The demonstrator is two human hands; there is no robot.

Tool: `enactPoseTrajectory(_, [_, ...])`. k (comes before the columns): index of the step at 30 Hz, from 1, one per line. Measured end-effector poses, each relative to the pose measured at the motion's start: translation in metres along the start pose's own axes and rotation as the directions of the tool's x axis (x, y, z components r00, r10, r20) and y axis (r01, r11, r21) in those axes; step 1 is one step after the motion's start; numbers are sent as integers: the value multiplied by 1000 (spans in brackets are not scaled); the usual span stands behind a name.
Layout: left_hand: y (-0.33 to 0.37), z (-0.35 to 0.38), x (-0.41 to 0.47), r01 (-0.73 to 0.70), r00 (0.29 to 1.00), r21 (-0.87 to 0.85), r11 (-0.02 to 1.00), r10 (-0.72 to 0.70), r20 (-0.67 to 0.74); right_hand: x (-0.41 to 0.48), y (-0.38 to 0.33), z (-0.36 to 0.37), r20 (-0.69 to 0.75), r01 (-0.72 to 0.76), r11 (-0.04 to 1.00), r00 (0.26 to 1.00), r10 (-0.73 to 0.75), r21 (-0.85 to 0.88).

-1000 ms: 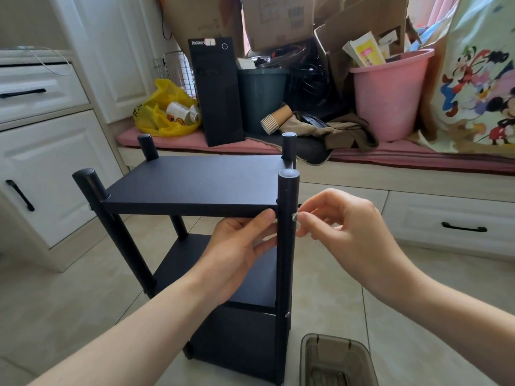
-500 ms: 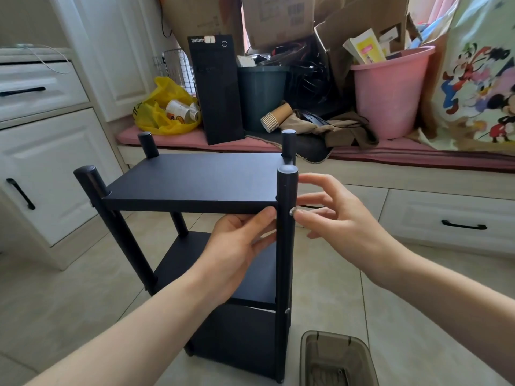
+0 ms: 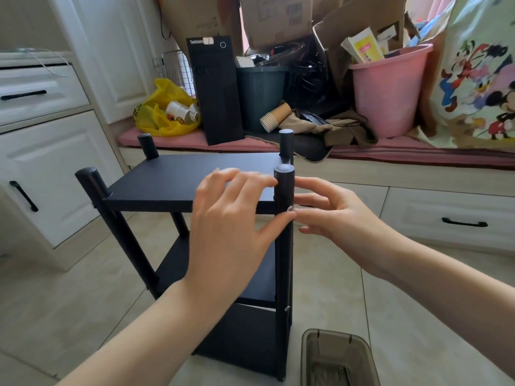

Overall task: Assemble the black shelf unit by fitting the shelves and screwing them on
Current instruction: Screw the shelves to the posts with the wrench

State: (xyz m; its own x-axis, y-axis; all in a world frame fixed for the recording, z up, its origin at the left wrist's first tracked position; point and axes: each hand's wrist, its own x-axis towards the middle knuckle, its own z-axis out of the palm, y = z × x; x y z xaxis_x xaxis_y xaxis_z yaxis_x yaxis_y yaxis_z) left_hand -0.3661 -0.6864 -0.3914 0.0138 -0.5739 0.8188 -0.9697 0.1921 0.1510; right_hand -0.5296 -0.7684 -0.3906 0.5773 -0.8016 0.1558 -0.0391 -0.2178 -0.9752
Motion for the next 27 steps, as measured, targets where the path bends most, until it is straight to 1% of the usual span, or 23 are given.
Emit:
enactPoseTrajectory(3, [0,6,4,103,985,-30,994,-97,139,0,2,-2,7,10,1000,1000,-10,3])
enactPoseTrajectory(5, [-4,10,6,111,974,-59,992,-97,203,0,3,-4,19,20,1000,1000,-20,-1])
enactPoseTrajectory(7, [-8,12,6,133,966,-136,982,-98,240,1,3,-6,36,18,1000,999,-18,2])
enactPoseTrajectory(9, [-12,13,6,159,966,-201,966,-110,235,2,4,-8,58,4,1000,998,-6,28])
enactPoseTrajectory(11, [-14,14,5,157,969,-211,965,-109,219,4,5,-10,70,-11,998,998,6,66])
enactPoseTrajectory(13, [-13,15,4,159,970,-200,967,-115,214,7,7,-9,24,-43,989,999,40,142])
enactPoseTrajectory(15, [-11,16,4,159,971,-195,968,-117,210,12,7,-5,-36,-115,951,991,131,286])
enactPoseTrajectory(17, [-10,15,4,168,970,-198,966,-127,206,17,4,-1,-10,-199,914,976,216,354])
enactPoseTrajectory(21, [-9,14,5,168,970,-195,966,-127,208,24,-4,3,80,-314,876,949,306,366])
enactPoseTrajectory(24, [-9,14,6,153,972,-170,974,-117,204,26,-7,4,111,-323,897,946,303,300])
enactPoseTrajectory(27, [-9,13,6,111,974,-94,989,-90,209,27,-8,4,112,-317,909,948,297,270])
